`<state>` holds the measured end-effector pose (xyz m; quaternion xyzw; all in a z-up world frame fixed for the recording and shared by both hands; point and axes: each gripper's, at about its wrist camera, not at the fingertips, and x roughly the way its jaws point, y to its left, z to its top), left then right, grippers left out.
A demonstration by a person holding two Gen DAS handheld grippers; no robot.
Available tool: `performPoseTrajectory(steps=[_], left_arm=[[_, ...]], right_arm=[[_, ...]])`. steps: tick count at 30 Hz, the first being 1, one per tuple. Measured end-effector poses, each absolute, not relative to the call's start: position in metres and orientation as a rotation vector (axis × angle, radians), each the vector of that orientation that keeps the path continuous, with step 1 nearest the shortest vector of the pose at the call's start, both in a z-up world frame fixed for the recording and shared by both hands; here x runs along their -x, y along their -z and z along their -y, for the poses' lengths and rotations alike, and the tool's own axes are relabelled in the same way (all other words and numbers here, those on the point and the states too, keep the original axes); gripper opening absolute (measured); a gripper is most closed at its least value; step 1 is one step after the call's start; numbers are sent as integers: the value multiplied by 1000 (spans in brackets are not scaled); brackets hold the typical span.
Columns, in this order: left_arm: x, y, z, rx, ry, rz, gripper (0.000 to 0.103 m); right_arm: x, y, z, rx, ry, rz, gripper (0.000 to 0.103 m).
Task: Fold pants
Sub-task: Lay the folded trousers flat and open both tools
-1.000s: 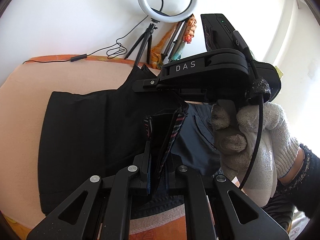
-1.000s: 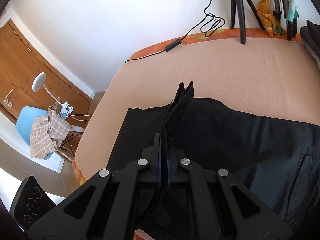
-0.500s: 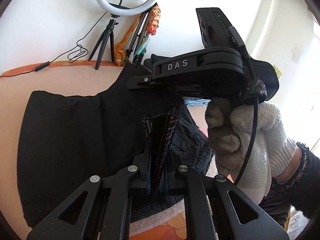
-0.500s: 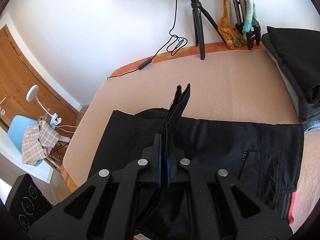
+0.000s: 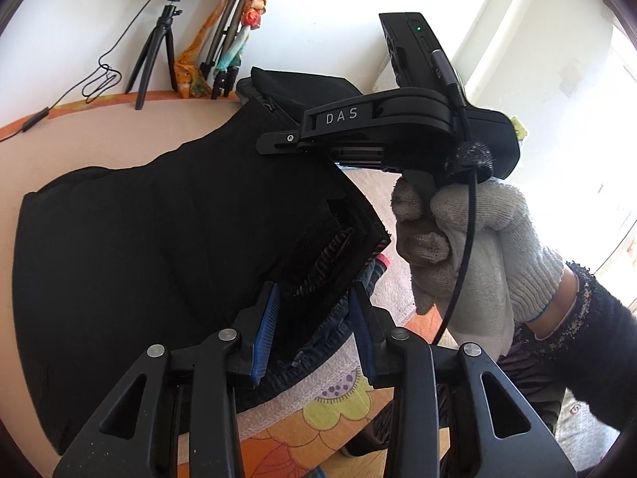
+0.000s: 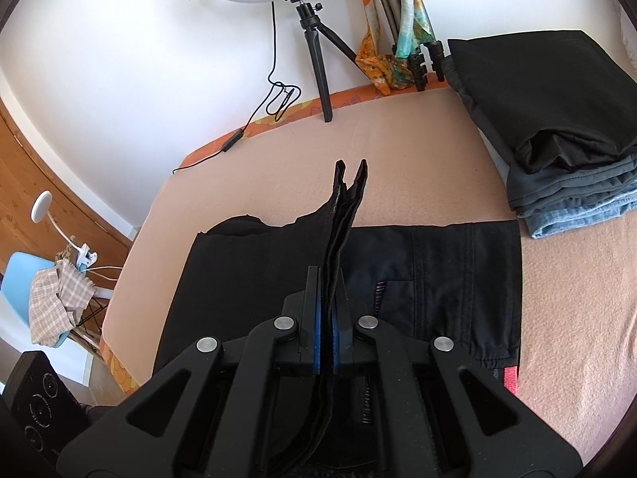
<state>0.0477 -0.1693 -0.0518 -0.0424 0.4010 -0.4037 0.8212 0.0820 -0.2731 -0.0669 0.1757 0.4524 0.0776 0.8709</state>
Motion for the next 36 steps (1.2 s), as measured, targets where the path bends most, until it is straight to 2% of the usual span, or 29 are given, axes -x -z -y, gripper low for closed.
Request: performPoseTrajectory(steps=[10, 16, 21, 36], left_arm=[[-42, 32, 90, 113, 692, -791, 38], [-76, 58, 42, 73, 513, -829, 38], [-92, 78, 50, 93, 522, -880, 38], [-83, 93, 62, 23, 539, -932, 38]], right_arm=[[-76, 78, 292, -356, -130, -968, 4], [-75, 85, 301, -340, -107, -986, 4], [-81, 97, 305, -322, -87, -1022, 4], [-74, 109, 319, -282, -34, -1074, 6]])
